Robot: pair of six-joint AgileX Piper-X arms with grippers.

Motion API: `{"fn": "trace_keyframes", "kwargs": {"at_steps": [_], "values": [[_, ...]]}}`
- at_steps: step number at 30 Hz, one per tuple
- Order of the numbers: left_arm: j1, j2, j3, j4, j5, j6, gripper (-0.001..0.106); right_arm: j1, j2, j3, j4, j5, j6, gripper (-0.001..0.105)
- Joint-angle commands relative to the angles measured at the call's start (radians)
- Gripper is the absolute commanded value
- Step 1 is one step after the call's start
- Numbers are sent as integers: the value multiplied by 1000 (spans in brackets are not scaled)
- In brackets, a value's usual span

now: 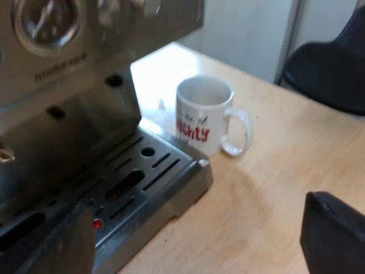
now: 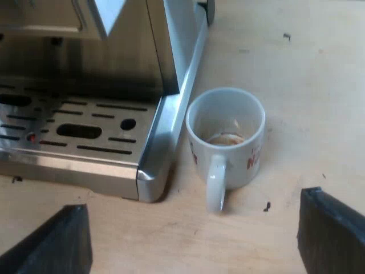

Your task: Place mug into machine

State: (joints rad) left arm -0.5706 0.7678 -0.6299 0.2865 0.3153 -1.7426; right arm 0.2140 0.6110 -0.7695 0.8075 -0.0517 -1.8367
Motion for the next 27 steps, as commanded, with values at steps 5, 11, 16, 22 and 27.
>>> {"fn": "trace_keyframes", "kwargs": {"at_steps": [5,11,16,22,27], "values": [[-3,61,17,-107,12,-11,71,0,2,110,-59,14,2,87],[-3,120,17,-113,15,-11,71,0,1,219,-142,25,2,87],[-3,178,17,-141,29,-11,71,0,1,290,-246,40,2,87],[-3,258,17,-198,41,-3,71,0,1,364,-363,52,17,87],[-3,297,17,-218,41,-3,71,0,1,446,-479,52,70,87]]}}
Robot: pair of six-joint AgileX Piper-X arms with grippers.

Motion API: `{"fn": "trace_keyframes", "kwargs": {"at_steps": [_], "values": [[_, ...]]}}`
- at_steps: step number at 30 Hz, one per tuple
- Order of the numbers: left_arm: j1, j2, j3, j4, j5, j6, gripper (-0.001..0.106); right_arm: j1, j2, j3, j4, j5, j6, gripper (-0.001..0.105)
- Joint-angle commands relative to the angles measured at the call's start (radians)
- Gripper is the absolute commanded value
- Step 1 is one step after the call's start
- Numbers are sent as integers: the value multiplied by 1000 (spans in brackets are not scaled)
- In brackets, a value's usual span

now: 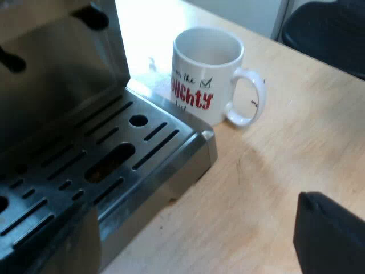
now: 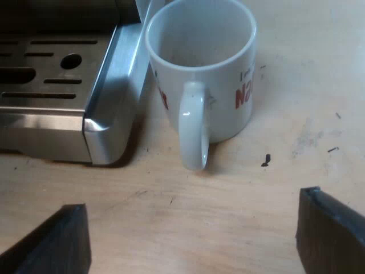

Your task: Place mug into machine

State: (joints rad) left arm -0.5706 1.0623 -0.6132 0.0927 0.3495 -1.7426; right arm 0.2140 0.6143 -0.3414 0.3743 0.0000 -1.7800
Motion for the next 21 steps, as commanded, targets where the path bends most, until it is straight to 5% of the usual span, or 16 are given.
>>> {"fn": "trace_keyframes", "kwargs": {"at_steps": [1,21], "values": [[-3,2,0,-24,6,-3,71,0,-2,32,-61,0,16,87],[-3,2,0,-32,29,-3,71,0,100,288,-574,21,10,87]]}}
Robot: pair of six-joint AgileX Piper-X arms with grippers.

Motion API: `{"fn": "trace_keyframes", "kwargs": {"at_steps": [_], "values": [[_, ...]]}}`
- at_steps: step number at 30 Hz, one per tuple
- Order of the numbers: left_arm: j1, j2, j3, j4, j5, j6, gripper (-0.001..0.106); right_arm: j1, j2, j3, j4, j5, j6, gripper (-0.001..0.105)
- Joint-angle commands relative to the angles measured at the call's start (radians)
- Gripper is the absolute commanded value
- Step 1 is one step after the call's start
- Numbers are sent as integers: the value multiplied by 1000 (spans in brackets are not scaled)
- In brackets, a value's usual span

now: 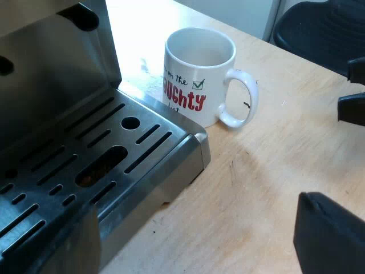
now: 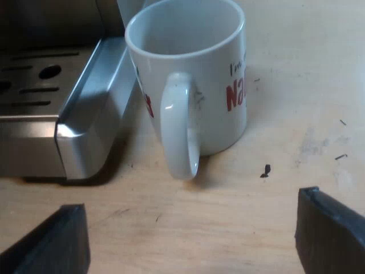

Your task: Place mug into machine

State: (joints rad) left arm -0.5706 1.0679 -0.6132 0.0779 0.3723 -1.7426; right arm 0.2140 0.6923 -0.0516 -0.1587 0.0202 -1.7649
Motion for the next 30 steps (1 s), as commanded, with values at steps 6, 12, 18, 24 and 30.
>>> {"fn": "trace_keyframes", "kwargs": {"at_steps": [6,12,18,24,30], "values": [[-3,-4,0,-17,6,-3,71,0,171,-2,-187,-50,8,87],[-3,-4,0,-17,6,-3,71,0,323,-4,-338,-51,12,87],[-3,-4,0,-17,6,-3,71,0,447,-4,-478,-47,12,87],[-3,-4,0,-17,6,-3,71,0,541,-41,-504,-20,19,87],[-3,-4,0,-17,6,-3,71,0,622,-116,-504,29,19,87]]}}
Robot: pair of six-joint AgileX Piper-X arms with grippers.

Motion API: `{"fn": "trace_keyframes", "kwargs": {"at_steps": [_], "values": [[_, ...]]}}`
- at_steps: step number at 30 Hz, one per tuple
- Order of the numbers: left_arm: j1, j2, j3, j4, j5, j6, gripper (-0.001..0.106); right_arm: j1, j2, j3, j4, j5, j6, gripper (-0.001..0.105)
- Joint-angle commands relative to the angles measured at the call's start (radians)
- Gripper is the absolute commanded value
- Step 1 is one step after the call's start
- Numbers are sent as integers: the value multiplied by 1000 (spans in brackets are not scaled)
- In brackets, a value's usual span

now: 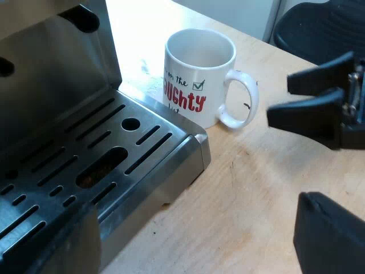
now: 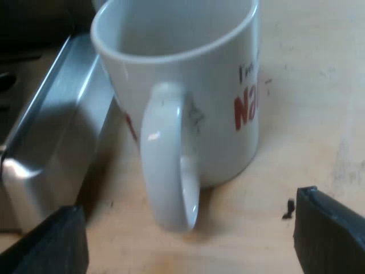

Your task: Place mug into machine

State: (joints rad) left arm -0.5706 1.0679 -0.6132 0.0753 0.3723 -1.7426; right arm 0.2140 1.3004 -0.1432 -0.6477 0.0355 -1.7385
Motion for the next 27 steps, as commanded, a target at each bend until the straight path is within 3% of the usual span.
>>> {"fn": "trace_keyframes", "kwargs": {"at_steps": [1,7,14,18,27], "values": [[-3,-4,0,-15,6,-3,71,0,21,-28,-15,14,-7,87],[-3,-4,0,-15,6,-3,71,0,96,-71,-15,18,-4,87],[-3,-4,0,-15,6,-3,71,0,192,-152,-15,65,63,87],[-3,-4,0,-15,6,-3,71,0,231,-189,-15,65,67,87],[-3,-4,0,-15,6,-3,71,0,234,-193,-15,65,67,87]]}}
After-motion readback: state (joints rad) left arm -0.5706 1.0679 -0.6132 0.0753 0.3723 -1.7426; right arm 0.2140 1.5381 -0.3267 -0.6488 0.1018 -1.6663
